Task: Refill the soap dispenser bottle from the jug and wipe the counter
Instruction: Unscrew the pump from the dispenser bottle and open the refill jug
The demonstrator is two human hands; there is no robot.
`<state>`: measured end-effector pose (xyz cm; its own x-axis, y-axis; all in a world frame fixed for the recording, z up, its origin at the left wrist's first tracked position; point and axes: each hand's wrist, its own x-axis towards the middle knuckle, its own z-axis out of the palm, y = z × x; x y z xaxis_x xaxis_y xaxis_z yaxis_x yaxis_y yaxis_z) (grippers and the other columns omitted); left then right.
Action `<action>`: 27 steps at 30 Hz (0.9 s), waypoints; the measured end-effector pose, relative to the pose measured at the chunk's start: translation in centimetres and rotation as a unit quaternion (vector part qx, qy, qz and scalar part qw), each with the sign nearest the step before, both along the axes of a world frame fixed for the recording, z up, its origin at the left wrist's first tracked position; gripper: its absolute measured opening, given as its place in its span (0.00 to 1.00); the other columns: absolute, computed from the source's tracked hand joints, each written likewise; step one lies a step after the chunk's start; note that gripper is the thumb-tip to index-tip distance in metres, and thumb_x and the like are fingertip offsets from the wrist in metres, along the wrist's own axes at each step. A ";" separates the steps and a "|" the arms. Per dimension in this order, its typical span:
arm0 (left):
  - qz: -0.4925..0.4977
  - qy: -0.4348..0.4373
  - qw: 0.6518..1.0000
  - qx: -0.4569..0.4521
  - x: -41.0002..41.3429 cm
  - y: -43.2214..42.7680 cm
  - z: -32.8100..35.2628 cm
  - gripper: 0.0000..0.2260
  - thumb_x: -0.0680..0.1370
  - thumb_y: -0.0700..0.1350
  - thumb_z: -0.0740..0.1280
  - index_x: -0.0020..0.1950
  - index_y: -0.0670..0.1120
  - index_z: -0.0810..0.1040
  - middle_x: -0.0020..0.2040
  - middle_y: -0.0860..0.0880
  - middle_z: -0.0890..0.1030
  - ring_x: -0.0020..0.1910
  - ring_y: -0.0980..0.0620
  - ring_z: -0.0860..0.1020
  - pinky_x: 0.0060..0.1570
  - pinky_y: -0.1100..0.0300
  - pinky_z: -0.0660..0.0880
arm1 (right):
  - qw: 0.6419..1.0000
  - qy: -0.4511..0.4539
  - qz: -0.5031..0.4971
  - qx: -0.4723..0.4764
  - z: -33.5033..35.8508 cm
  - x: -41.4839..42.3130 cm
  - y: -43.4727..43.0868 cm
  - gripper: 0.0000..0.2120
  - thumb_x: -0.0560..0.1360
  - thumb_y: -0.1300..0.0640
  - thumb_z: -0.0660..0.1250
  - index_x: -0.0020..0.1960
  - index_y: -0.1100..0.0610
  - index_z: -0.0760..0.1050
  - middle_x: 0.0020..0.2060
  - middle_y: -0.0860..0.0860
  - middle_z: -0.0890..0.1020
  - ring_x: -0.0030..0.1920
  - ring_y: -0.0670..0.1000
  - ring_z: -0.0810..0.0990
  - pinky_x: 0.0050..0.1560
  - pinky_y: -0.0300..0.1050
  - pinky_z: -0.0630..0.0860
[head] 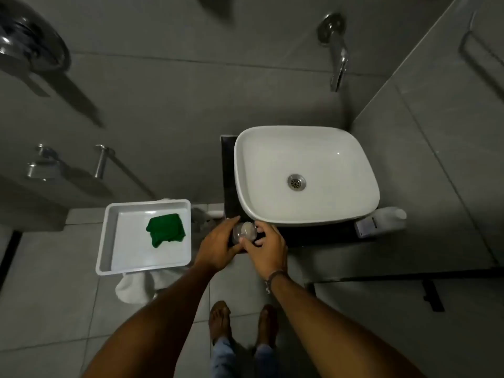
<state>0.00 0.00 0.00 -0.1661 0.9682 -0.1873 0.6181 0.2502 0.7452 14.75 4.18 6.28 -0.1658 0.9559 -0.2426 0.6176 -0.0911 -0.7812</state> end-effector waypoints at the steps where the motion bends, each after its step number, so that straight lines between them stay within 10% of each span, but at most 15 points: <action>1: 0.001 -0.007 1.000 0.008 -0.2 0.2 -0.5 0.34 0.78 0.57 0.74 0.81 0.47 0.69 0.77 0.44 0.75 0.75 0.43 0.75 0.72 0.44 0.74 | 1.000 0.006 -0.009 0.002 -0.3 -0.5 0.2 0.26 0.68 0.55 0.82 0.65 0.53 0.81 0.60 0.50 0.83 0.50 0.50 0.85 0.52 0.49 0.85; 10: -0.017 -0.048 0.997 0.056 -0.7 -0.9 -1.0 0.34 0.77 0.66 0.64 0.73 0.43 0.76 0.66 0.44 0.82 0.63 0.46 0.82 0.60 0.57 0.75 | 0.998 0.017 -0.062 0.026 -2.3 -2.5 -0.1 0.14 0.64 0.54 0.84 0.45 0.51 0.83 0.46 0.46 0.82 0.43 0.46 0.83 0.44 0.52 0.86; 15: -0.017 -0.061 0.995 0.079 -0.6 -1.3 -0.7 0.44 0.76 0.76 0.57 0.73 0.41 0.76 0.67 0.42 0.82 0.61 0.54 0.76 0.61 0.59 0.71 | 0.999 0.028 -0.008 0.032 -3.0 -1.3 0.1 0.20 0.70 0.64 0.78 0.60 0.52 0.84 0.56 0.50 0.84 0.54 0.51 0.84 0.56 0.55 0.85; 20: -0.008 -0.060 0.996 0.069 -0.5 -1.4 -1.3 0.31 0.79 0.63 0.66 0.74 0.43 0.76 0.68 0.43 0.82 0.65 0.45 0.81 0.64 0.55 0.76 | 0.995 0.098 -0.035 0.000 -2.4 -1.5 -1.0 0.43 0.64 0.64 0.83 0.73 0.44 0.69 0.60 0.45 0.78 0.60 0.49 0.80 0.57 0.48 0.84; 27: -0.003 -0.059 0.996 0.071 -0.4 -1.6 -1.7 0.35 0.77 0.66 0.64 0.75 0.44 0.75 0.69 0.45 0.81 0.65 0.48 0.80 0.62 0.59 0.73 | 0.985 0.141 -0.096 -0.011 -2.7 -2.3 -1.6 0.35 0.71 0.69 0.77 0.70 0.42 0.70 0.50 0.38 0.84 0.54 0.40 0.83 0.58 0.53 0.84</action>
<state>-0.42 -1.62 -1.71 -0.1451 0.9872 -0.0659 0.5251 0.1333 0.8405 12.43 2.57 3.54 -0.0458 0.9711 -0.2344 0.3458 -0.2048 -0.9157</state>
